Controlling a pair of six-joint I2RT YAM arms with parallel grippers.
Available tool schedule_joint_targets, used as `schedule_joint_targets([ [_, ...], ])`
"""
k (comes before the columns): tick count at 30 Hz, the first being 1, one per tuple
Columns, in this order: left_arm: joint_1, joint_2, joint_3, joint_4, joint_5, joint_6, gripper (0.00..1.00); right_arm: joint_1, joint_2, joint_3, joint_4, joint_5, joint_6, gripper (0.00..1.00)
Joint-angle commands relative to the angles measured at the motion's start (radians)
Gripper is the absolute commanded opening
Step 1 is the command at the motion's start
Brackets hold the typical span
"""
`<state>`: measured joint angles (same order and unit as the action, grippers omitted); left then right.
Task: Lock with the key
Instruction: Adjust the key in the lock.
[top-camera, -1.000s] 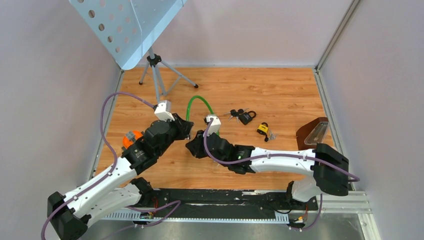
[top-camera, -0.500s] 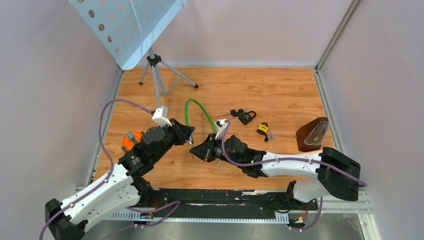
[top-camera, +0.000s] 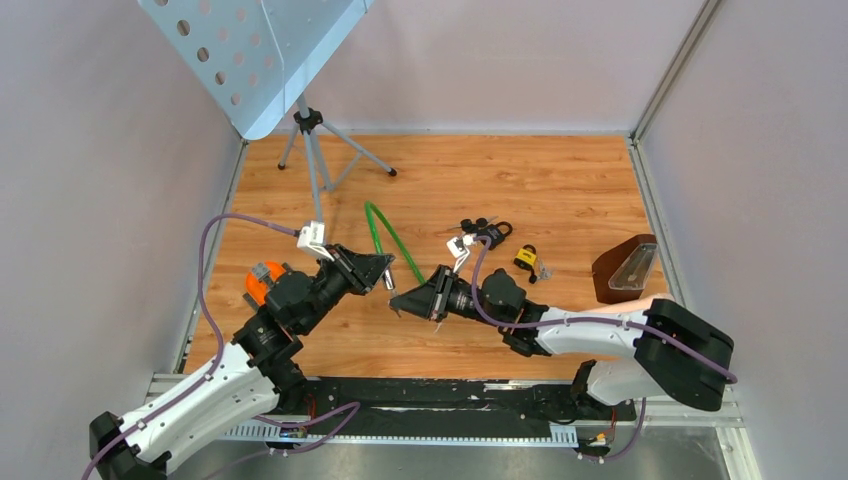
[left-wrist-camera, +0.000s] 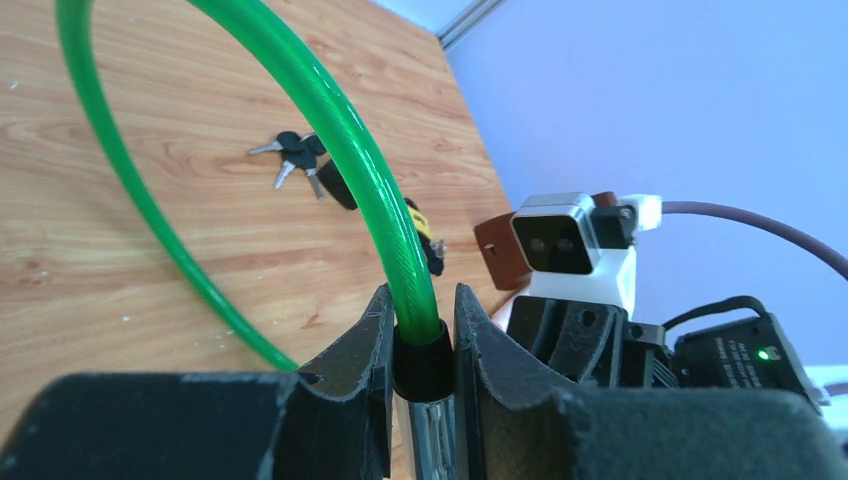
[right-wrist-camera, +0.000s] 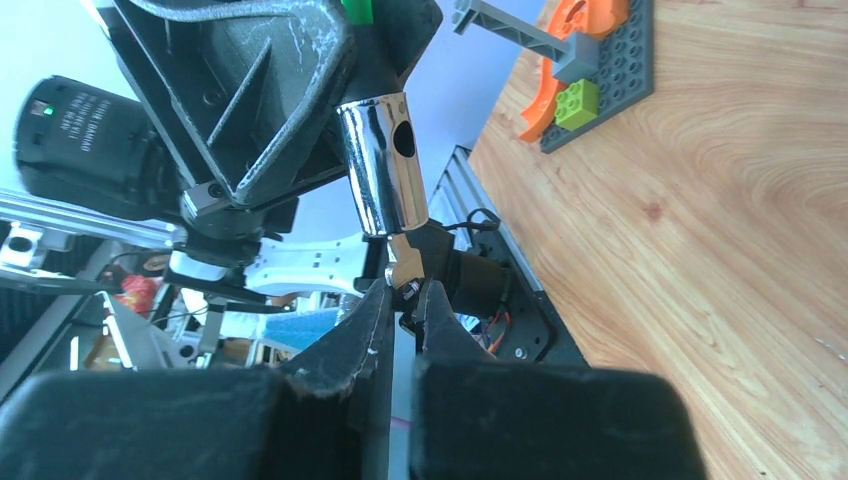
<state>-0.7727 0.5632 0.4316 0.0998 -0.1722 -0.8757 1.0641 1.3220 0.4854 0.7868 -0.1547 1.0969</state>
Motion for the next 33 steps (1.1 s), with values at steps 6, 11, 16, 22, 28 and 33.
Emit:
schedule_joint_targets([
  [6,0.023,-0.021,-0.017,0.06,-0.098,0.087,0.0,-0.043,-0.065,0.071,-0.074,-0.036,0.022,0.15],
  [11,0.023,-0.008,0.003,0.028,-0.105,0.078,0.0,-0.039,-0.089,0.147,-0.26,0.037,-0.165,0.0],
  [16,0.023,0.031,0.04,-0.014,-0.086,0.077,0.0,-0.038,-0.068,0.205,-0.352,0.079,-0.286,0.0],
  [22,0.022,0.05,0.05,-0.013,-0.081,0.052,0.0,-0.026,-0.043,0.213,-0.323,0.094,-0.291,0.0],
  [28,0.023,0.064,0.023,0.031,-0.029,0.01,0.0,-0.026,-0.027,0.199,-0.184,0.112,-0.198,0.0],
  [33,0.023,0.03,-0.04,0.106,0.004,-0.002,0.0,-0.025,-0.038,0.202,-0.113,0.154,-0.138,0.0],
])
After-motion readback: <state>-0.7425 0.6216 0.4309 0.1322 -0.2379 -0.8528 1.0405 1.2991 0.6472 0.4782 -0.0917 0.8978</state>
